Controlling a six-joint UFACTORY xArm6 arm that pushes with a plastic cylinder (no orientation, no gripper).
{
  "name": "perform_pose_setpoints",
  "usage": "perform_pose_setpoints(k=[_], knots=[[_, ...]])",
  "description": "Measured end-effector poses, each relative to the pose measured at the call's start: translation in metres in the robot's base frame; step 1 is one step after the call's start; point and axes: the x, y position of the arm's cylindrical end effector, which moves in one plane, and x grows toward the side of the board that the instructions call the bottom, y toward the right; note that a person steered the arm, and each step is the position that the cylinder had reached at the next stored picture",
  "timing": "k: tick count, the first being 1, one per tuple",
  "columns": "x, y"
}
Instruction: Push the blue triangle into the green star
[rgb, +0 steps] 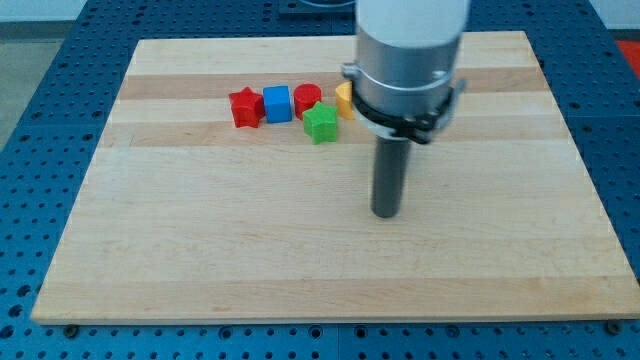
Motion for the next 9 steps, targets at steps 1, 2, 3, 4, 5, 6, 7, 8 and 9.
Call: perform_pose_setpoints(k=[1, 2, 3, 4, 5, 6, 7, 8, 9], knots=[[-0.008, 0.072], [-0.052, 0.128], [-0.083, 0.134], [-0.094, 0.123], [-0.094, 0.091], [-0.094, 0.054], [-0.095, 0.055], [-0.098, 0.055], [-0.098, 0.036]])
